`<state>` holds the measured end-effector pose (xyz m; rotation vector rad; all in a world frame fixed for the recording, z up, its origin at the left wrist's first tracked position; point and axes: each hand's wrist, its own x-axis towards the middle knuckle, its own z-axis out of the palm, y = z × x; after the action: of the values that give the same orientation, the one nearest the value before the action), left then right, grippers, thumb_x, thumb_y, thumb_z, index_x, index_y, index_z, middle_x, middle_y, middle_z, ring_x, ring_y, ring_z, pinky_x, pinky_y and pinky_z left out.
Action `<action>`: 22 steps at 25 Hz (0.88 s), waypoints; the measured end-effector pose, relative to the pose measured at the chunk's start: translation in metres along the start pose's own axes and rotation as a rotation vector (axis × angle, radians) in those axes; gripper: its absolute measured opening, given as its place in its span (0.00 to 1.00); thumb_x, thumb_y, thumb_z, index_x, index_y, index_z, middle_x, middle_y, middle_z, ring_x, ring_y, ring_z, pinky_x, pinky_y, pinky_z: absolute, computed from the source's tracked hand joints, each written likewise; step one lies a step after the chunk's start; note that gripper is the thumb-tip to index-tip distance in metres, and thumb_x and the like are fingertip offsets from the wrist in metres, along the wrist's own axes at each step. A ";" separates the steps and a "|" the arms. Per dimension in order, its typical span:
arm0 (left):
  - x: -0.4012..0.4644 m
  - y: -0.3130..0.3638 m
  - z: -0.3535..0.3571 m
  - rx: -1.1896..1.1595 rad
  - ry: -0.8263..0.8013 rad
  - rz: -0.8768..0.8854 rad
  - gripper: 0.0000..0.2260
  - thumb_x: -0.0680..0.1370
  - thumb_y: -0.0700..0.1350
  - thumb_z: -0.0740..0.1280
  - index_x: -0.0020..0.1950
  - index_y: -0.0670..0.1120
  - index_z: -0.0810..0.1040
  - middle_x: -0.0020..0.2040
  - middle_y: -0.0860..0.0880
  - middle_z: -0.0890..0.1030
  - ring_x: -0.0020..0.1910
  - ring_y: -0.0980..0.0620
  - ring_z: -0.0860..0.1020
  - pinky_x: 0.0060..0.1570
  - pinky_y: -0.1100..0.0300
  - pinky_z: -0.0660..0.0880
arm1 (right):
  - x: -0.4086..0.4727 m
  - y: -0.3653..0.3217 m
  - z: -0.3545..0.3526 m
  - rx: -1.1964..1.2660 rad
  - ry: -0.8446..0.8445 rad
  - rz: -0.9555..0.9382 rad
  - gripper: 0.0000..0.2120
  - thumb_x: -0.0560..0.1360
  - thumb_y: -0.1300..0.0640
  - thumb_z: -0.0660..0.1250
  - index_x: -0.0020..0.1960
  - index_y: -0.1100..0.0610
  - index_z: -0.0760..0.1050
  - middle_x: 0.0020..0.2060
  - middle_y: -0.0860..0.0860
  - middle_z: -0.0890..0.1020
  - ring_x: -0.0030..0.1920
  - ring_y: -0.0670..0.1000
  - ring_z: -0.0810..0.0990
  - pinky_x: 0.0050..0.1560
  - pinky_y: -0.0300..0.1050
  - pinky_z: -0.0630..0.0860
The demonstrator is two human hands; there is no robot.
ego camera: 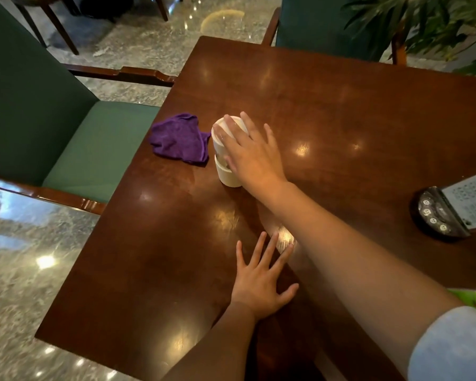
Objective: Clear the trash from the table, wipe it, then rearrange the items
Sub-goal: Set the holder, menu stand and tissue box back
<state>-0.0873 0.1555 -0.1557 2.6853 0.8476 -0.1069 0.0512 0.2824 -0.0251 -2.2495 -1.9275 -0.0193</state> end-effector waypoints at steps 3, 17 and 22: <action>0.000 -0.001 0.000 0.012 -0.003 -0.008 0.33 0.74 0.69 0.49 0.73 0.63 0.35 0.77 0.53 0.40 0.74 0.51 0.33 0.64 0.38 0.24 | -0.005 -0.001 -0.005 0.002 -0.038 -0.029 0.27 0.79 0.46 0.56 0.75 0.48 0.51 0.76 0.51 0.53 0.75 0.56 0.47 0.71 0.65 0.49; -0.001 -0.003 0.002 0.104 0.020 -0.042 0.34 0.72 0.69 0.51 0.75 0.63 0.42 0.78 0.52 0.46 0.76 0.50 0.41 0.66 0.39 0.31 | -0.177 0.145 -0.080 -0.076 0.257 0.614 0.20 0.72 0.56 0.66 0.64 0.55 0.71 0.66 0.57 0.72 0.65 0.59 0.69 0.68 0.61 0.57; -0.001 0.000 0.001 0.135 0.014 -0.038 0.33 0.72 0.70 0.47 0.74 0.64 0.39 0.78 0.53 0.44 0.75 0.51 0.37 0.67 0.39 0.31 | -0.210 0.201 -0.104 -0.283 0.089 0.993 0.34 0.73 0.54 0.68 0.73 0.54 0.55 0.74 0.59 0.56 0.74 0.59 0.52 0.70 0.67 0.51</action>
<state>-0.0880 0.1543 -0.1559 2.7981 0.9266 -0.1595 0.2262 0.0330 0.0255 -3.0553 -0.6241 -0.2600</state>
